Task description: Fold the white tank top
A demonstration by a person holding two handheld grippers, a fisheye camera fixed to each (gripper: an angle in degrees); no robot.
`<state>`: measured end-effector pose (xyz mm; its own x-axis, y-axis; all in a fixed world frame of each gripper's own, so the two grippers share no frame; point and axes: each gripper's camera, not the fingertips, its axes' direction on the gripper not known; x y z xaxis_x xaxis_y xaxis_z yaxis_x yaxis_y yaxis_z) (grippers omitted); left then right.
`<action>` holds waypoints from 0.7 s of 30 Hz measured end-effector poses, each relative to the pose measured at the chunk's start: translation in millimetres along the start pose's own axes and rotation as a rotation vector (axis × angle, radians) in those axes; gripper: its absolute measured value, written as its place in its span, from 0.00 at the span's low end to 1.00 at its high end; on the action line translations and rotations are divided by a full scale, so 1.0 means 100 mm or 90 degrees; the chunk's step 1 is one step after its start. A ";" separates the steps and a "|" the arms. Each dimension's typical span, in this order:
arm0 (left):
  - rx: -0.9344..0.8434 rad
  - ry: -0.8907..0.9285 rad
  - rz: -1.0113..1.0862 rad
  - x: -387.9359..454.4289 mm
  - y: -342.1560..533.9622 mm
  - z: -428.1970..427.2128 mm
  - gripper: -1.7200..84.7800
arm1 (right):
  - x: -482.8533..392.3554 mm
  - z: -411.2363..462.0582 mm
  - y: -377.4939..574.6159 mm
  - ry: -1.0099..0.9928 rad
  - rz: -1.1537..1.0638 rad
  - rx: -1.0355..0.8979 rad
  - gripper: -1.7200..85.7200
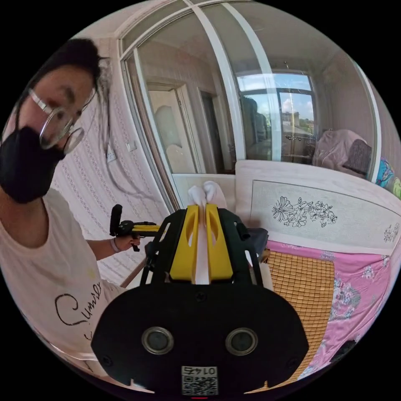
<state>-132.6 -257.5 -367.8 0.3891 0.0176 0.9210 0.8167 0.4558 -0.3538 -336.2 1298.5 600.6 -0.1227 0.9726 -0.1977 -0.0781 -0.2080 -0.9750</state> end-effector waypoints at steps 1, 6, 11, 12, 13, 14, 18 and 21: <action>0.016 -0.006 0.000 -0.03 -0.04 -0.07 0.01 | 0.13 0.09 -0.21 0.008 0.016 -0.024 0.05; 0.001 -0.023 0.002 -0.57 -0.64 0.39 0.02 | 1.14 1.12 -0.54 0.128 0.155 -0.194 0.07; -0.117 -0.040 -0.144 -1.41 -0.77 1.81 0.05 | 2.18 2.16 0.11 0.248 0.391 -0.336 0.09; -0.134 -0.035 -0.173 -1.53 -0.71 1.97 0.05 | 2.18 2.14 0.20 0.242 0.398 -0.328 0.09; -0.142 -0.029 -0.182 -1.57 -0.68 2.02 0.06 | 2.13 2.05 0.38 0.228 0.399 -0.309 0.09; -0.150 -0.026 -0.186 -1.58 -0.63 2.07 0.06 | 2.08 1.94 0.57 0.225 0.406 -0.298 0.09; -0.169 0.020 -0.125 -1.17 -0.44 2.01 0.04 | 1.85 1.50 1.23 0.224 0.484 -0.294 0.07; -0.185 0.071 -0.037 -0.53 -0.27 1.91 0.01 | 1.29 1.05 1.82 0.244 0.522 -0.317 0.05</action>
<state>-257.1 -100.6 -376.2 0.3688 -0.1062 0.9234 0.9206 0.1788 -0.3472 -470.4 1374.7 408.4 0.3769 0.5376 -0.7542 0.3158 -0.8401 -0.4410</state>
